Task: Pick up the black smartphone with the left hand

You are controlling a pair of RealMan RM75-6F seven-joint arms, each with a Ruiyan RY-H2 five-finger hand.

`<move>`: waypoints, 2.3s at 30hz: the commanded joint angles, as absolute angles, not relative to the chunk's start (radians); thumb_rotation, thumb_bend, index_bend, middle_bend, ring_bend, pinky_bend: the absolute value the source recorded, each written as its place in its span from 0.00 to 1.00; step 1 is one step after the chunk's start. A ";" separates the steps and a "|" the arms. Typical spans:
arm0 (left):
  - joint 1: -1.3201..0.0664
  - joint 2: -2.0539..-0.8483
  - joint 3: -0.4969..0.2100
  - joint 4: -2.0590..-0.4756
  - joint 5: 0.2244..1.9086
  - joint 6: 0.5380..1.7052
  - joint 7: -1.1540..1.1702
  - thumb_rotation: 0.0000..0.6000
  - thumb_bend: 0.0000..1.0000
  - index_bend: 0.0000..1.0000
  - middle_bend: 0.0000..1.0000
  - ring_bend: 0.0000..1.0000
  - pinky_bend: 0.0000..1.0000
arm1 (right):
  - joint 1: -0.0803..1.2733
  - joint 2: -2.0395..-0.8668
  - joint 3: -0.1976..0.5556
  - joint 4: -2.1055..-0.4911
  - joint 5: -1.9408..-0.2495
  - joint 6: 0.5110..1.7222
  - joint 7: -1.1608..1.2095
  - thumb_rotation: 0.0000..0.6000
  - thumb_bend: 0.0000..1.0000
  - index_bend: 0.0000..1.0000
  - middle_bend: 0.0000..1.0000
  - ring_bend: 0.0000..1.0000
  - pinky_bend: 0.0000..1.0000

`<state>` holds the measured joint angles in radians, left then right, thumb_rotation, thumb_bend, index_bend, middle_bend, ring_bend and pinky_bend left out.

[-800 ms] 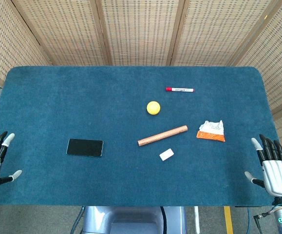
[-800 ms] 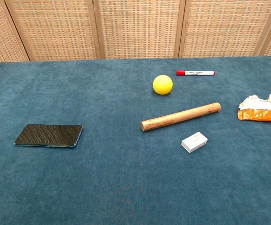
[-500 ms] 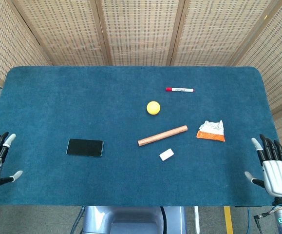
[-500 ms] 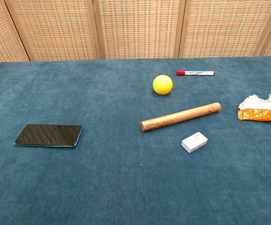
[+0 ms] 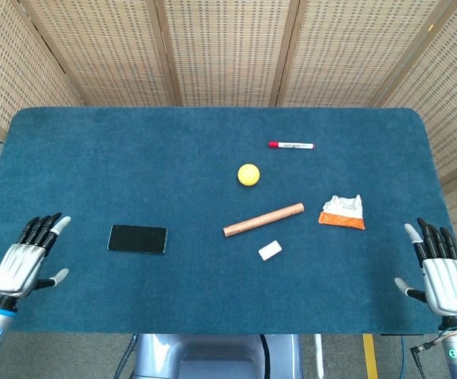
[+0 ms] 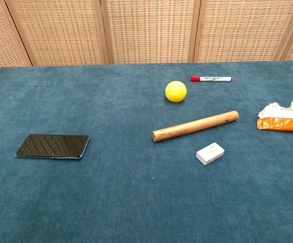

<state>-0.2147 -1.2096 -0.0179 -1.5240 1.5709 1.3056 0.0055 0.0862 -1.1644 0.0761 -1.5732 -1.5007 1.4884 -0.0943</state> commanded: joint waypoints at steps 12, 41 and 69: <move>-0.389 -1.463 -0.035 -1.367 1.541 1.087 0.105 1.00 0.33 0.00 0.00 0.00 0.00 | 0.088 -1.160 0.086 -1.554 -1.475 1.476 -0.052 1.00 0.00 0.00 0.00 0.00 0.00; -0.481 -1.616 -0.085 -1.192 1.414 1.004 0.121 1.00 0.27 0.15 0.00 0.02 0.06 | 0.094 -1.166 0.092 -1.530 -1.445 1.450 -0.036 1.00 0.00 0.00 0.00 0.00 0.00; -0.499 -1.691 -0.077 -1.115 1.384 1.026 0.131 1.00 0.27 0.19 0.01 0.05 0.08 | 0.098 -1.169 0.088 -1.523 -1.439 1.436 -0.031 1.00 0.00 0.00 0.00 0.00 0.00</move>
